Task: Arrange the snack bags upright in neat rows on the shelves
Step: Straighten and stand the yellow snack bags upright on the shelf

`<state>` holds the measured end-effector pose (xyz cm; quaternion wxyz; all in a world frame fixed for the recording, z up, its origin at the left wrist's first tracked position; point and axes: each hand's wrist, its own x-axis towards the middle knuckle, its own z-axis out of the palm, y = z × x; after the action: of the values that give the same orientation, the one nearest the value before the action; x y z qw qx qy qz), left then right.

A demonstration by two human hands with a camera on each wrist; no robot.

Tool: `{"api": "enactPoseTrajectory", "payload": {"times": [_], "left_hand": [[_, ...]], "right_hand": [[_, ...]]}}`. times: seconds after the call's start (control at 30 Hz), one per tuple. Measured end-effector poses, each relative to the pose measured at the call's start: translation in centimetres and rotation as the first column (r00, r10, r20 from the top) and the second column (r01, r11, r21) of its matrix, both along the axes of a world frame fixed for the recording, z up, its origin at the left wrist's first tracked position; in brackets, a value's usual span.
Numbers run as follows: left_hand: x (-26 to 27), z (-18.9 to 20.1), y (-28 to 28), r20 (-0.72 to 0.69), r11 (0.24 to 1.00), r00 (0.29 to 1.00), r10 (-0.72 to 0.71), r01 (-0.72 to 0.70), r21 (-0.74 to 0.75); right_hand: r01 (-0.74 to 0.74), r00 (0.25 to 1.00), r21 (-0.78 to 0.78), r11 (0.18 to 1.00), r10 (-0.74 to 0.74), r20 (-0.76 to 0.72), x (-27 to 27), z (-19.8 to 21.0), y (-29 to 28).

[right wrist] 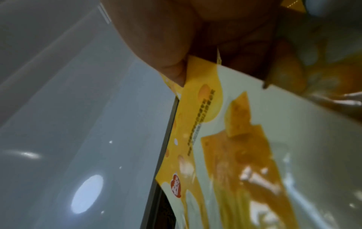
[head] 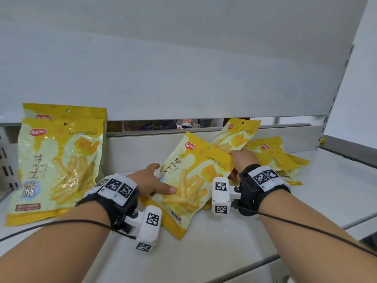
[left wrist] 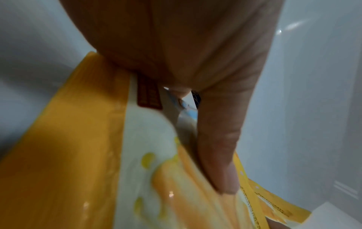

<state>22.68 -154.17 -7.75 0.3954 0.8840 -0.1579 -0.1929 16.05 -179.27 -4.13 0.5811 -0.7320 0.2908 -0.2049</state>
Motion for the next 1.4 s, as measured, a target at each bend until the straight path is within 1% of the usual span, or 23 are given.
{"api": "enactPoseTrajectory", "payload": {"times": [0.03, 0.1, 0.13, 0.17, 0.2, 0.23, 0.3, 0.33, 0.4, 0.57, 0.67, 0.77, 0.83, 0.9, 1.03, 1.13, 1.27, 1.4], "left_hand": [[-0.1, -0.2, 0.4, 0.000, 0.999, 1.000, 0.002, -0.002, -0.036], [-0.5, -0.6, 1.2, 0.012, 0.991, 0.999, 0.037, -0.036, -0.130], [-0.7, -0.9, 1.7, 0.029, 0.982, 0.997, 0.072, -0.066, -0.177], [-0.9, -1.0, 2.0, 0.051, 0.969, 0.992, 0.114, -0.099, -0.227], [-1.2, -1.2, 2.4, 0.066, 0.948, 0.985, 0.161, -0.136, -0.287], [-1.4, -1.3, 2.8, 0.070, 0.919, 0.976, 0.208, -0.171, -0.355], [-2.0, -1.2, 3.5, 0.060, 0.852, 0.957, 0.283, -0.223, -0.474], [-2.3, -1.1, 3.9, 0.057, 0.824, 0.948, 0.314, -0.242, -0.512], [-3.0, -0.9, 4.8, 0.074, 0.792, 0.928, 0.364, -0.267, -0.549], [-4.8, -0.5, 7.9, 0.140, 0.744, 0.873, 0.468, -0.303, -0.596], [-6.0, -0.7, 10.7, 0.129, 0.708, 0.858, 0.497, -0.315, -0.632], [-7.5, -0.9, 13.8, 0.087, 0.665, 0.830, 0.550, -0.373, -0.647], [-8.4, -1.1, 15.7, 0.051, 0.624, 0.802, 0.595, -0.421, -0.658], [-9.2, -1.4, 17.4, 0.019, 0.594, 0.783, 0.622, -0.456, -0.662], [-10.0, -2.1, 20.3, 0.014, 0.613, 0.744, 0.668, -0.539, -0.578], [-10.1, -2.4, 21.3, -0.016, 0.607, 0.728, 0.685, -0.583, -0.541], [-9.6, -2.5, 21.6, -0.009, 0.628, 0.729, 0.684, -0.595, -0.502], [-9.1, -2.3, 21.7, -0.007, 0.650, 0.748, 0.663, -0.581, -0.490]], "right_hand": [[-0.017, 1.000, -0.080, 0.997, 0.018, 0.015, -0.1, 0.0, 0.0], [-0.041, 0.995, -0.005, 0.999, 0.041, 0.095, 0.0, 0.2, 0.6], [-0.045, 0.990, -0.034, 0.998, 0.050, 0.130, 0.2, 0.1, 0.5], [-0.033, 0.986, -0.001, 0.999, 0.032, 0.162, 0.2, -0.1, 0.6], [-0.043, 0.978, 0.073, 0.996, 0.028, 0.206, 0.3, -0.2, 0.7], [-0.070, 0.969, 0.104, 0.992, 0.042, 0.245, 0.3, -0.2, 1.1], [-0.105, 0.942, 0.131, 0.986, 0.057, 0.331, 0.2, -0.2, 2.0], [-0.126, 0.929, 0.139, 0.982, 0.068, 0.363, 0.1, 0.0, 2.6], [-0.193, 0.910, 0.132, 0.972, 0.127, 0.394, 0.0, 0.1, 4.2], [-0.387, 0.867, 0.147, 0.910, 0.305, 0.394, 0.6, 0.5, 9.8], [-0.507, 0.822, 0.135, 0.851, 0.431, 0.373, 1.5, 0.3, 13.5], [-0.603, 0.778, 0.149, 0.784, 0.538, 0.323, 2.4, -0.3, 17.2], [-0.648, 0.752, 0.176, 0.741, 0.586, 0.302, 3.0, -0.9, 19.6], [-0.669, 0.739, 0.188, 0.719, 0.615, 0.276, 3.5, -1.5, 21.8], [-0.703, 0.711, 0.203, 0.682, 0.673, 0.204, 4.3, -2.5, 25.4], [-0.707, 0.707, 0.202, 0.678, 0.689, 0.157, 4.4, -2.8, 26.7], [-0.685, 0.728, 0.110, 0.720, 0.677, 0.108, 5.1, -2.9, 26.7], [-0.659, 0.749, 0.043, 0.751, 0.650, 0.128, 5.5, -2.9, 26.5]]}}
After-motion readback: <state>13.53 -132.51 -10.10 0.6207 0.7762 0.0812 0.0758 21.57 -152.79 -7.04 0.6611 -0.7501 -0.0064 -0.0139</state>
